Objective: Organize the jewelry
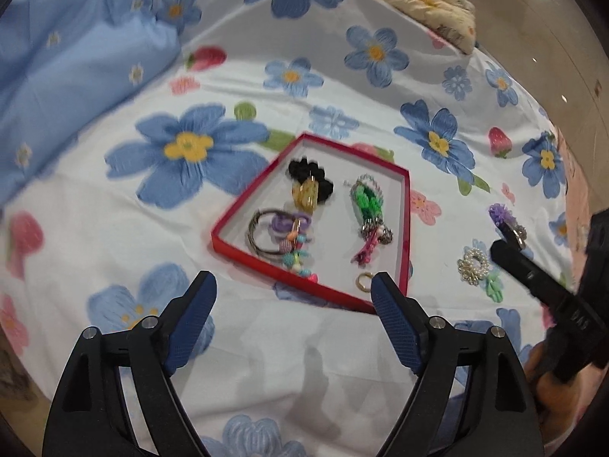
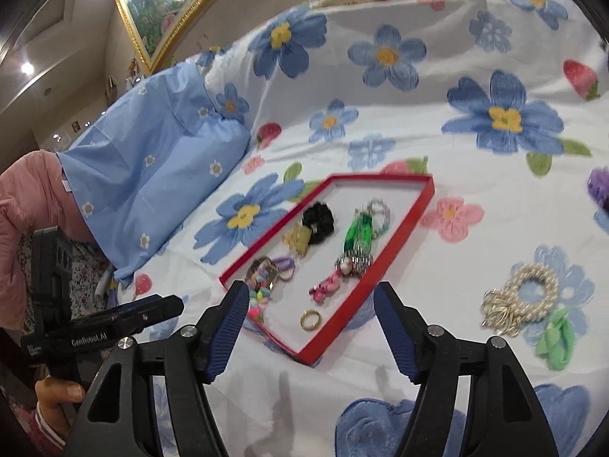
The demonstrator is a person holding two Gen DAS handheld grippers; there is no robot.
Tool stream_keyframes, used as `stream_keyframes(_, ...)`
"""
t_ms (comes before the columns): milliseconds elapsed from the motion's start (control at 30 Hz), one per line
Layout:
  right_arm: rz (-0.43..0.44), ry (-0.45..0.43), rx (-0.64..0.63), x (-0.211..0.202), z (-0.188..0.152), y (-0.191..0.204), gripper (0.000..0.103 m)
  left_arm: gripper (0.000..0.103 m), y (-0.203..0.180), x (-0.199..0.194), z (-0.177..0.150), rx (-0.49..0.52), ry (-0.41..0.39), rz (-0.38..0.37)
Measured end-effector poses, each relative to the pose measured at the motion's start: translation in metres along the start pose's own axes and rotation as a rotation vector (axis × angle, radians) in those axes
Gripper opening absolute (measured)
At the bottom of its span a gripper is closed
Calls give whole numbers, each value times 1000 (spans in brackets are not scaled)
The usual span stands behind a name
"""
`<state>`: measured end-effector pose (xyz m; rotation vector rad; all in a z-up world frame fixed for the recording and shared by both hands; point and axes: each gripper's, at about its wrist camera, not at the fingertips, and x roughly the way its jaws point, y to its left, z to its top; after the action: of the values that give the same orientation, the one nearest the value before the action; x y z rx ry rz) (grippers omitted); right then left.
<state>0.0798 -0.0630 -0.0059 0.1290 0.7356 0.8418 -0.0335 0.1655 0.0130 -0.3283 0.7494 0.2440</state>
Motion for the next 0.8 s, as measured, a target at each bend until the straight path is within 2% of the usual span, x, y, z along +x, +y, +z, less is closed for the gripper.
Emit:
stream_keyframes(133, -19, -65, -60, -21, 14, 11, 82, 96, -10, -18, 9, 52, -73, 7)
stream_keyframes(167, -27, -81, -75, -26, 18, 14, 85, 101, -12, -23, 11, 64, -91, 12)
stream_keyframes(233, -36, -110, -100, -36, 25, 19, 101, 103, -14, -29, 13, 74, -120, 27)
stream_keyframes(333, -46, -145, -135, -47, 29, 27, 102, 103, -13, -30, 8, 70, -134, 56)
stream_keyframes(467, -89, -196, -157, -52, 11, 30, 102, 103, -6, -24, -11, 43, -124, 80)
stream_keyframes(633, -94, -140, -160, -35, -16, 27, 102, 103, -7, -16, -31, 74, -100, 132)
stream_keyframes(800, -100, -84, -149, -18, -36, 21, 102, 103, -10, -11, -45, 98, -79, 145)
